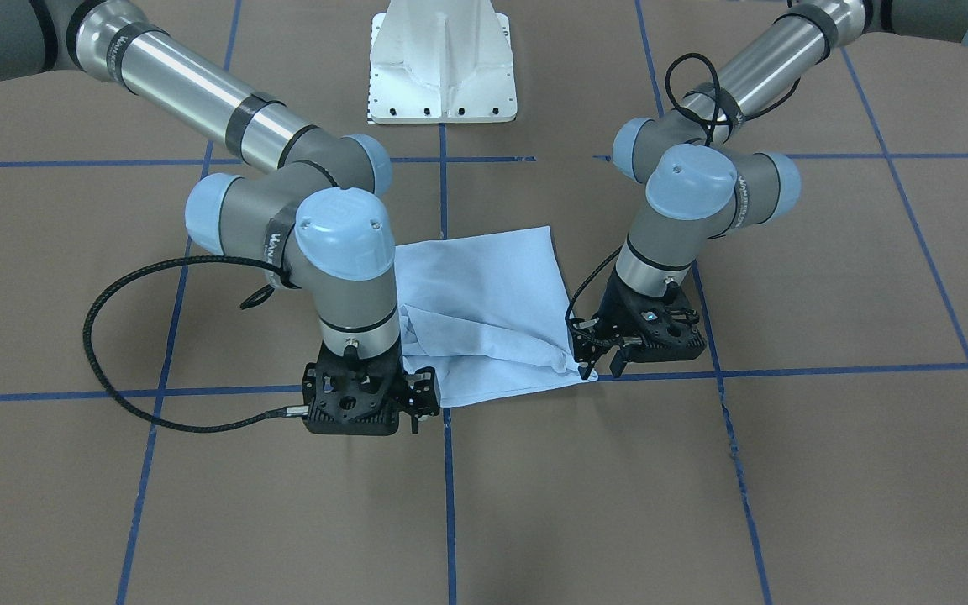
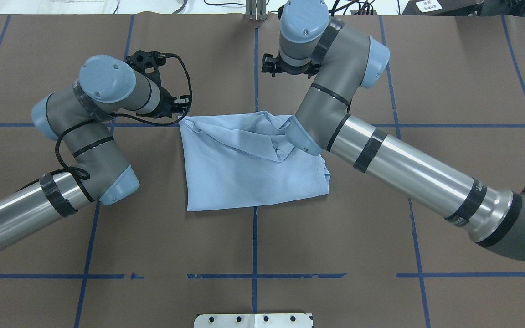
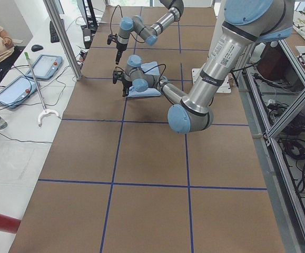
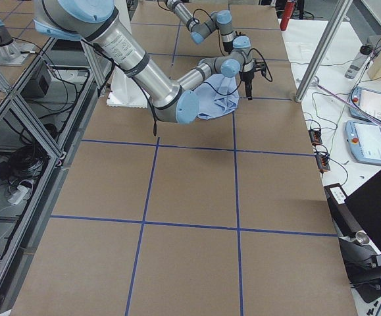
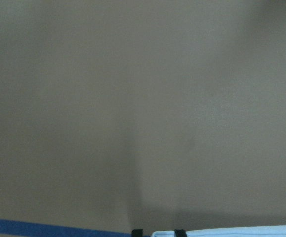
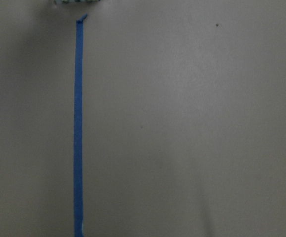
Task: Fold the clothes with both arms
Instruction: 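Press and flatten the folded shirt's top with the right gripper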
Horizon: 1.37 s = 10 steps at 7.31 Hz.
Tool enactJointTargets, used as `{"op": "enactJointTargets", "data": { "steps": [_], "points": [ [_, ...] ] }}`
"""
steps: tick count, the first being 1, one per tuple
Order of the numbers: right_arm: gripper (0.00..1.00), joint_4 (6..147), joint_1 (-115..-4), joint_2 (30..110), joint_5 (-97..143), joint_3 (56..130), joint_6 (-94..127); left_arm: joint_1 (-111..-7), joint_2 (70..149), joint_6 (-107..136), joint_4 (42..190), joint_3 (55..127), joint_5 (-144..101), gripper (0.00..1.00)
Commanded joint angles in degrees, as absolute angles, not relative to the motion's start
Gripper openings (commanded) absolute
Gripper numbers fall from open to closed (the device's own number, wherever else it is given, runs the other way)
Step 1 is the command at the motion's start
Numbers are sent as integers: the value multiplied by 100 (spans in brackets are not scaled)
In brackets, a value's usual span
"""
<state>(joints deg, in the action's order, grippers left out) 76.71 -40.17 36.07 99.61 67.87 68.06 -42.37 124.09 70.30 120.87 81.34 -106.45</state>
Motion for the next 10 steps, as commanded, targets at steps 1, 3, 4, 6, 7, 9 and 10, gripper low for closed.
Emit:
{"op": "enactJointTargets", "data": {
  "steps": [1, 3, 4, 6, 7, 9, 10],
  "points": [
    [100, 8599, -3291, 4023, 9138, 7921, 7373, -4315, 12384, 6970, 12173, 8139, -10934, 100],
    [91, 8789, -2597, 4367, 8206, 8270, 7374, -4315, 12384, 6970, 12208, 8147, -10934, 100],
    [81, 8789, -2506, 4386, 8078, 8297, 7374, -4315, 12384, 6970, 12217, 8147, -10934, 100],
    [67, 8798, -2426, 4421, 7868, 8297, 7374, -4315, 12384, 6970, 12208, 8147, -10934, 100],
    [59, 8789, -2304, 4447, 7753, 8297, 7365, -4315, 12384, 6970, 12208, 8147, -10934, 100],
    [56, 8789, -2145, 4456, 7611, 8279, 7374, -4315, 12366, 6970, 12208, 8147, -10934, 100],
    [49, 8780, -2136, 4491, 7611, 8297, 7374, -4315, 12366, 6970, 12208, 8147, -10934, 100]
  ]
}}
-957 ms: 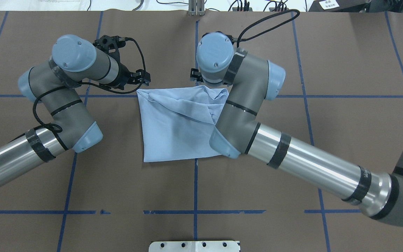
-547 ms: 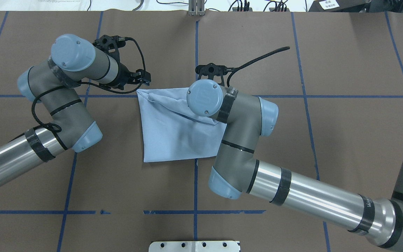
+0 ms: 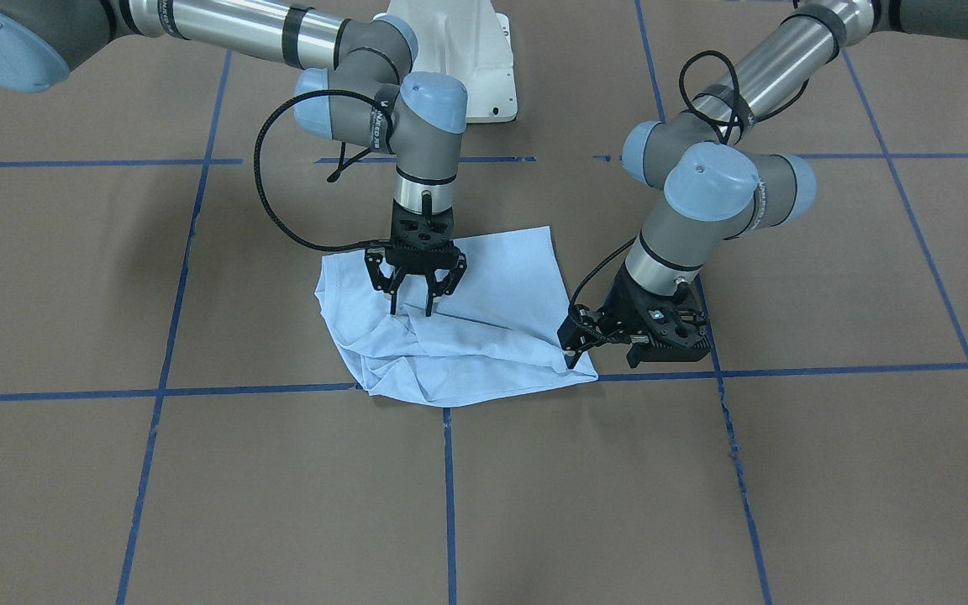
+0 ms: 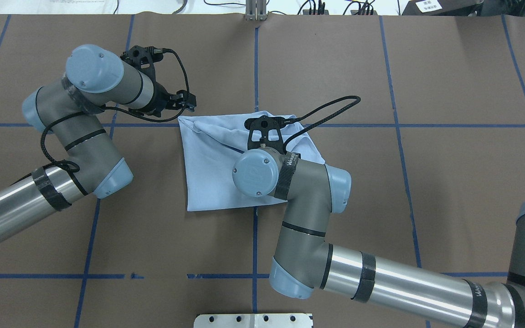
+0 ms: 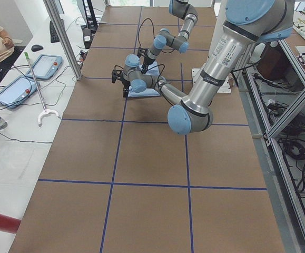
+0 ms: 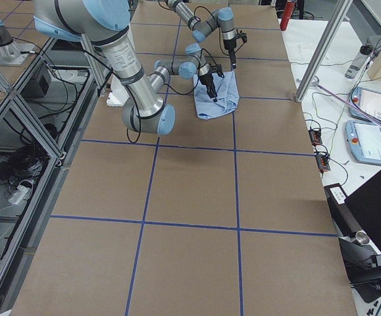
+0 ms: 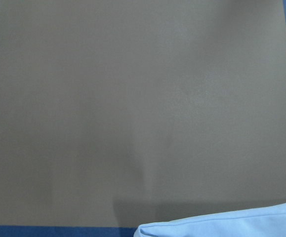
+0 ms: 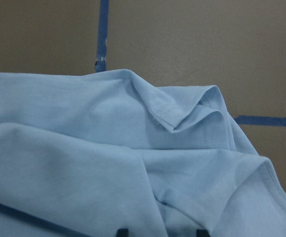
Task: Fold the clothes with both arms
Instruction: 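Press and flatten the folded shirt's top with the right gripper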
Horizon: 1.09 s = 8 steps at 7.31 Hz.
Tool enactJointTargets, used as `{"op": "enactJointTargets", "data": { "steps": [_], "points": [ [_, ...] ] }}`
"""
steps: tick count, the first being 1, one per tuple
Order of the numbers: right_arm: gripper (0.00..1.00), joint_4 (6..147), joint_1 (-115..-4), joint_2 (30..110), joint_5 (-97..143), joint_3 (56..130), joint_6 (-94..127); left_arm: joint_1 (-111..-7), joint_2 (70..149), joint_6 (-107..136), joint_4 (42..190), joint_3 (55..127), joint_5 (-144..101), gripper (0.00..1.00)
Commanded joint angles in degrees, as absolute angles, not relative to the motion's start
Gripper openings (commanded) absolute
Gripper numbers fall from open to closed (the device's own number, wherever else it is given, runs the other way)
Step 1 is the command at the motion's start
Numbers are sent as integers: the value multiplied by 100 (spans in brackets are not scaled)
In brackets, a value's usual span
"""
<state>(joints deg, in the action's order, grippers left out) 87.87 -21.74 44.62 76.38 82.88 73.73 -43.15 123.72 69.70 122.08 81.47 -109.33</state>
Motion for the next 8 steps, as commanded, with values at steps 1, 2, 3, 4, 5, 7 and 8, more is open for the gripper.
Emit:
{"op": "enactJointTargets", "data": {
  "steps": [1, 2, 3, 4, 5, 7, 8],
  "points": [
    [39, 8789, -2136, 4509, 7577, 8297, 7365, -4315, 12366, 6970, 12208, 8147, -10934, 100],
    [19, 8780, -2136, 4500, 7541, 8279, 7365, -4315, 12366, 6970, 12208, 8147, -10934, 100],
    [0, 8780, -2136, 4500, 7524, 8271, 7365, -4315, 12366, 6970, 12208, 8147, -10934, 100],
    [0, 8789, -2136, 4491, 7515, 8244, 7374, -4315, 12366, 6970, 12208, 8147, -10934, 100],
    [0, 8789, -2153, 4474, 7515, 8235, 7365, -4315, 12366, 6970, 12208, 8147, -10934, 100],
    [0, 8772, -2459, 4395, 7523, 8244, 7243, -4315, 12366, 6970, 12208, 8156, -10934, 100],
    [0, 8763, -2713, 4360, 7532, 8227, 7016, -4315, 12366, 6970, 12208, 8148, -10934, 100]
  ]
}}
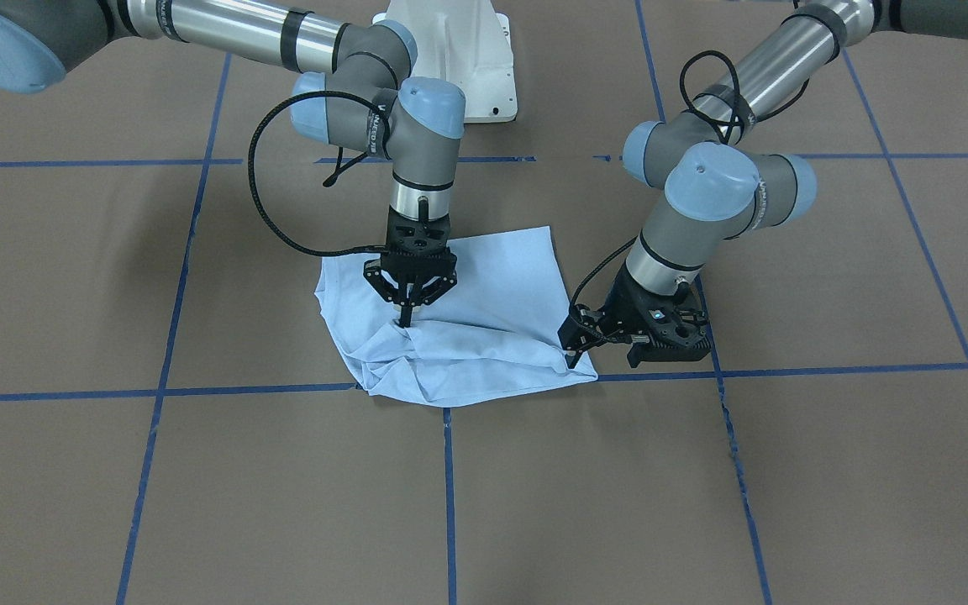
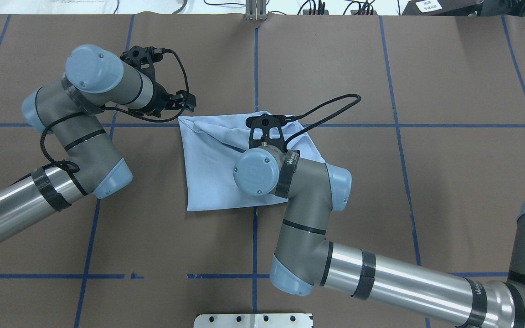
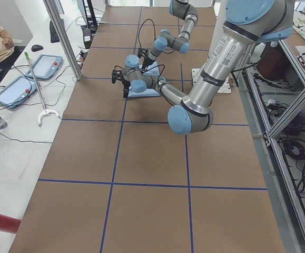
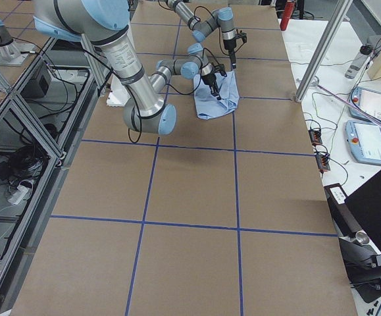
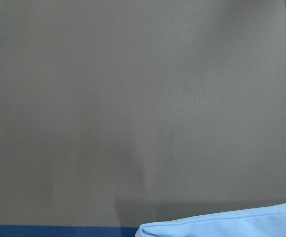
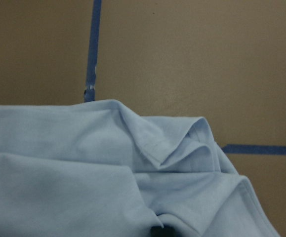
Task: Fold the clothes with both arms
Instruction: 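Press and flatten the folded shirt's top with the right gripper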
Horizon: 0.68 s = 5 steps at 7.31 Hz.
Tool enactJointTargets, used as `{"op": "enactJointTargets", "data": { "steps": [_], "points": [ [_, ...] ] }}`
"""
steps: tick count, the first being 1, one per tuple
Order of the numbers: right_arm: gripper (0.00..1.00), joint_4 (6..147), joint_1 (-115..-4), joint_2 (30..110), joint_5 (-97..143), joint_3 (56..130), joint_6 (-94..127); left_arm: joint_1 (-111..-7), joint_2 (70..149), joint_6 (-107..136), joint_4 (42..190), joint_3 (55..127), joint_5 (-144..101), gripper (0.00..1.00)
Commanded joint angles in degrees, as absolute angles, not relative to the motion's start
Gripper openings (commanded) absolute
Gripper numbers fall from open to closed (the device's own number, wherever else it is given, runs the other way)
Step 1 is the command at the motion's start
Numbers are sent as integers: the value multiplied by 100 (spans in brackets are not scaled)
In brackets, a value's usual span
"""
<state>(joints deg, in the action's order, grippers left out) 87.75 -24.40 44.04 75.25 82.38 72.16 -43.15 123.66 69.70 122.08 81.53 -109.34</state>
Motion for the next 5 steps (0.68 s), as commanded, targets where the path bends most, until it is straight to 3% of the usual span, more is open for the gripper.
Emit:
{"op": "enactJointTargets", "data": {
  "steps": [1, 3, 5],
  "points": [
    [0, 8763, -2899, 4359, 7541, 8183, 6909, -4315, 12366, 6970, 12208, 8156, -10934, 100],
    [0, 8737, -3136, 3827, 7532, 7283, 6847, -4315, 12366, 6970, 12199, 8165, -10934, 100],
    [0, 8318, -3199, 3744, 7524, 6892, 6733, -4315, 12357, 6970, 12190, 8165, -10934, 100]
  ]
}}
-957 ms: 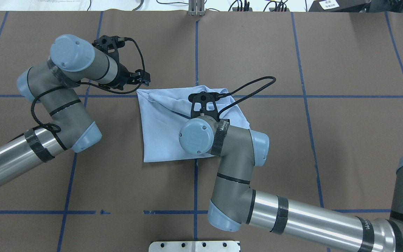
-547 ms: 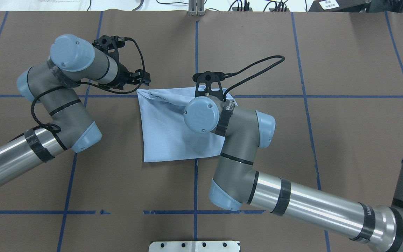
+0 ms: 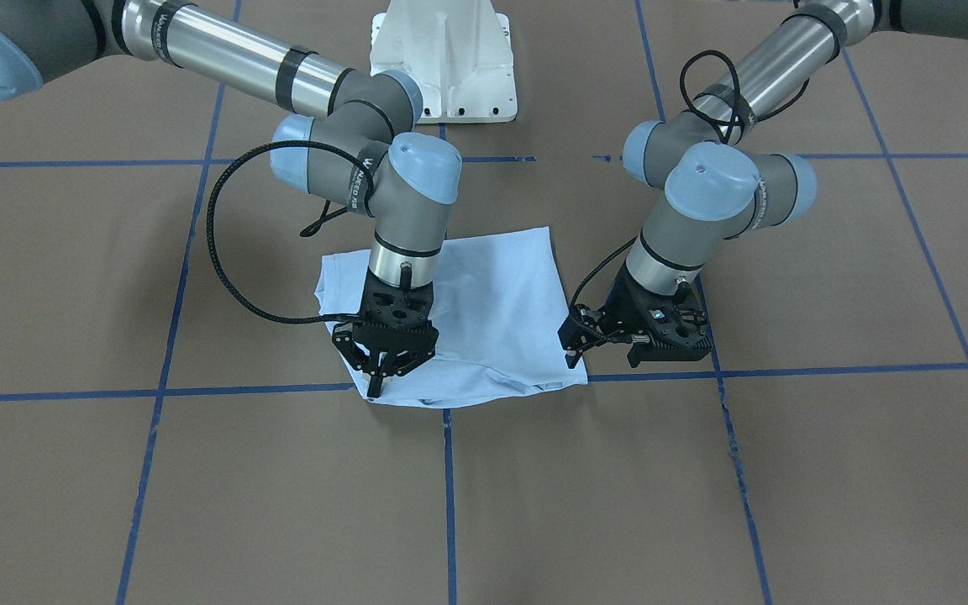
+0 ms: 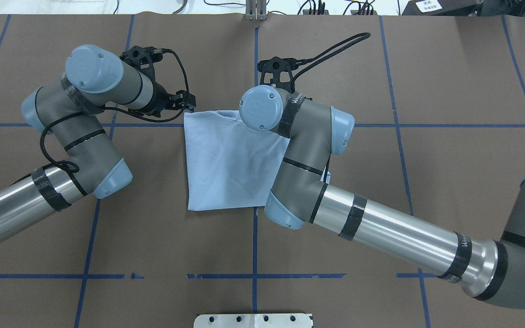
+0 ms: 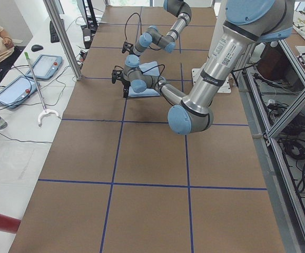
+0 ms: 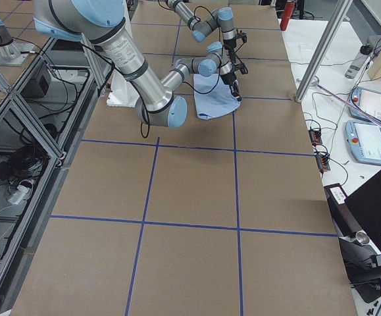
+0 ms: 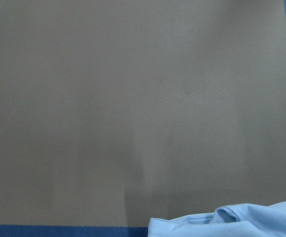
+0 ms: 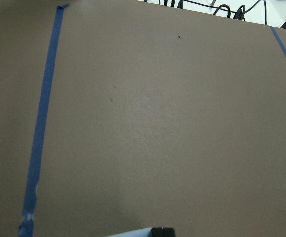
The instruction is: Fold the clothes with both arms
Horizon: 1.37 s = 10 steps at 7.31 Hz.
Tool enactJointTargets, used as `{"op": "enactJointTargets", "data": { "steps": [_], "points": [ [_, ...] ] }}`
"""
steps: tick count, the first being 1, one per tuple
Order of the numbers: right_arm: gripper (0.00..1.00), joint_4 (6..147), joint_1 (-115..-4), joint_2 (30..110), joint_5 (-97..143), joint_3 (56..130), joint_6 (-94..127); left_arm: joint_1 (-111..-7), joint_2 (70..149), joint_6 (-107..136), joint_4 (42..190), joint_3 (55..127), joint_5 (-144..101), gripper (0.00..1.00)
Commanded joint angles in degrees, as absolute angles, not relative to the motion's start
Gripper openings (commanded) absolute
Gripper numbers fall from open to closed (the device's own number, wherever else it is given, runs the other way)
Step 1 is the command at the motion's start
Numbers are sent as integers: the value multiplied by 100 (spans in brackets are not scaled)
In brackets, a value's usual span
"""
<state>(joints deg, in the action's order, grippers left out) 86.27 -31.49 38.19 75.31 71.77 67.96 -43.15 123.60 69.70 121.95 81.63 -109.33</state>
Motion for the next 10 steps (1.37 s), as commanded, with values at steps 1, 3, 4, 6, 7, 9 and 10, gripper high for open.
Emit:
{"op": "enactJointTargets", "data": {
  "steps": [1, 3, 4, 6, 7, 9, 10],
  "points": [
    [68, 8097, -3243, 3727, 7523, 6682, 6706, -4315, 12357, 6961, 12190, 8174, -10934, 100],
    [100, 8086, -3619, 3516, 8133, 6662, 6338, -4315, 12349, 6961, 12182, 8226, -10942, 100],
    [100, 8086, -3960, 3437, 8939, 6662, 6032, -4315, 12349, 6961, 12173, 8279, -10951, 100],
    [100, 8252, -4803, 3436, 10688, 6662, 5270, -4507, 12148, 6769, 12103, 8585, -11379, 100],
    [100, 8792, -5269, 3437, 11401, 6793, 4673, -4839, 11807, 5845, 11902, 8996, -11686, 100],
    [100, 9882, -6017, 4082, 11890, 7860, 3295, -5700, 11427, 3992, 10607, 9778, -12066, 100],
    [100, 10088, -6473, 4792, 12231, 8493, 2504, -6209, 11217, 2946, 9991, 10087, -12093, 100]
  ]
}}
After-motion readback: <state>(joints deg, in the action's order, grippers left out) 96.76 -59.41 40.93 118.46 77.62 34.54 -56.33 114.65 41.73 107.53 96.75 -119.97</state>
